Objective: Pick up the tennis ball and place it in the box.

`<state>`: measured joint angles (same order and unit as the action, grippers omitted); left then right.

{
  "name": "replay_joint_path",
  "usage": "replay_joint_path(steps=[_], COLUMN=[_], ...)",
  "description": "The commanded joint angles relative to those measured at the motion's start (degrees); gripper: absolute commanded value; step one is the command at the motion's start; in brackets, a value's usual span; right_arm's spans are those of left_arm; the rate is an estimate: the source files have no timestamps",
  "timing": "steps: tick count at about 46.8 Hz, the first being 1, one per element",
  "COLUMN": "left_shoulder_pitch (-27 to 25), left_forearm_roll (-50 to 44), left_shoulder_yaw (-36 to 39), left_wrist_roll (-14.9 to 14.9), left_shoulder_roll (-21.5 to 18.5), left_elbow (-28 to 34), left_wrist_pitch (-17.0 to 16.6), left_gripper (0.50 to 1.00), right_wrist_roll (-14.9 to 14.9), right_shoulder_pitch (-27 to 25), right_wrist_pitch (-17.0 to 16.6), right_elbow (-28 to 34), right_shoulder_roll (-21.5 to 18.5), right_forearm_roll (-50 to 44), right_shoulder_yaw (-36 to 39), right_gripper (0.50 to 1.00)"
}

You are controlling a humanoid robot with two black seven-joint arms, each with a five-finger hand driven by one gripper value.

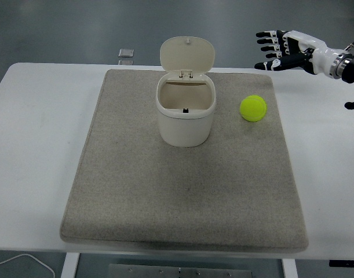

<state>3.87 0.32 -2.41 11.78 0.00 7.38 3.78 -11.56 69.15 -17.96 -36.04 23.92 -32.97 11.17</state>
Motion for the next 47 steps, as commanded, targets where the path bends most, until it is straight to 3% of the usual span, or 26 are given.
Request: replay_joint_path(steps=[1,14,29,47], left_shoulder_pitch=[0.0,0.0,0.0,0.0], left_forearm_roll=[-0.06,0.03,0.03,0.03], left_shoulder_yaw=[0.03,0.03,0.03,0.03], left_wrist_roll=[0.0,0.0,0.0,0.0], left_shoulder_roll=[0.0,0.0,0.0,0.0], left_elbow=[0.0,0.0,0.0,0.0], left_wrist_pitch=[0.0,0.0,0.0,0.0], left_gripper=[0.992,0.992,0.992,0.992], right_wrist_roll=[-0.3,-4.61,-10.41,-10.85], right_shoulder_pitch=[0.64,3.01,6.09,7.23], right_wrist_pitch=[0.03,0.03,1.88,5.3], right_elbow=[-0.17,-0.79,-0.79,-0.35], right_shoulder_roll=[-0.01,-0.89,-2.38,-4.76], right_forearm_roll=[-4.55,-22.65,-34.0,-38.57], right_shoulder_yaw=[-0.01,-1.24,-12.48,-22.51], right_gripper=[0.93,0.93,0.93,0.93])
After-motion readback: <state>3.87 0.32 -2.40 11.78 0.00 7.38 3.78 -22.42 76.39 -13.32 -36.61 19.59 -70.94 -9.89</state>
